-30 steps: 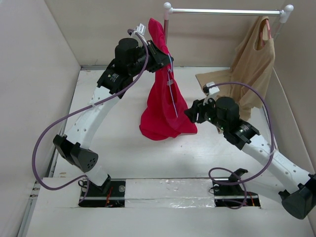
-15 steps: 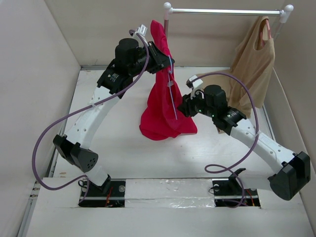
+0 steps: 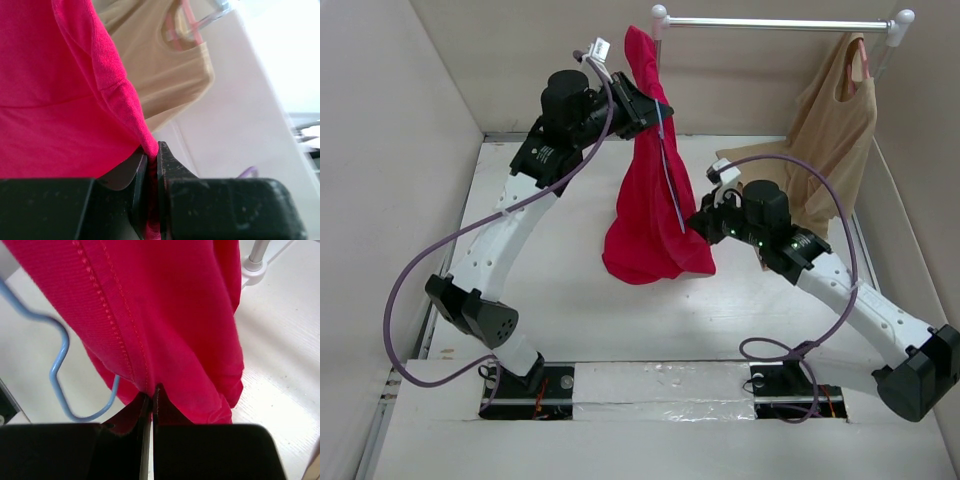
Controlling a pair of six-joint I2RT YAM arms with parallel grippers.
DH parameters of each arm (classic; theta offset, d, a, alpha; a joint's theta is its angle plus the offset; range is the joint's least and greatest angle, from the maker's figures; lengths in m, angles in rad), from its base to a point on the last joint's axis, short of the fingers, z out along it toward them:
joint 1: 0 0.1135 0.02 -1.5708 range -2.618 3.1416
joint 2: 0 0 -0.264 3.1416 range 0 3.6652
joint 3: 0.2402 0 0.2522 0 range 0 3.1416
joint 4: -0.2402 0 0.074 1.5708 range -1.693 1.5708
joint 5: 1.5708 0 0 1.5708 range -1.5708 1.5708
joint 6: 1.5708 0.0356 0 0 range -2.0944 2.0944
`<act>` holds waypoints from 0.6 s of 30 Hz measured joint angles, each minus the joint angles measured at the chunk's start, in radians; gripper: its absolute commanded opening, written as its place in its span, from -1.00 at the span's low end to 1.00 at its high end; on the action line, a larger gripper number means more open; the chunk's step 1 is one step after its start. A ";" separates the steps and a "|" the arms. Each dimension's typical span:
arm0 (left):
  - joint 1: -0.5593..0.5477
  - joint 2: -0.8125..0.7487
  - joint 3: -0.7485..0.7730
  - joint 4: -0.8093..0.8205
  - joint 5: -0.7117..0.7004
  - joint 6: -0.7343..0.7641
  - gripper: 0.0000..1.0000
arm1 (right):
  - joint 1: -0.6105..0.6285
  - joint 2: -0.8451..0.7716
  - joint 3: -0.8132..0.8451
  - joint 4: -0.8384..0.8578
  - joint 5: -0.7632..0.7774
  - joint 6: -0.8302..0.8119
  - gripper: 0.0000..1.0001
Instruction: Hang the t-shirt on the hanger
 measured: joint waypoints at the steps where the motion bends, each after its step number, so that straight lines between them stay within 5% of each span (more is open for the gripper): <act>1: 0.008 0.000 -0.011 0.040 0.019 -0.024 -1.00 | 0.005 -0.008 -0.006 0.000 0.002 0.007 -1.00; 18: 0.043 0.060 -0.085 0.336 0.042 -0.189 -1.00 | 0.160 -0.190 -0.146 -0.062 0.098 0.174 -1.00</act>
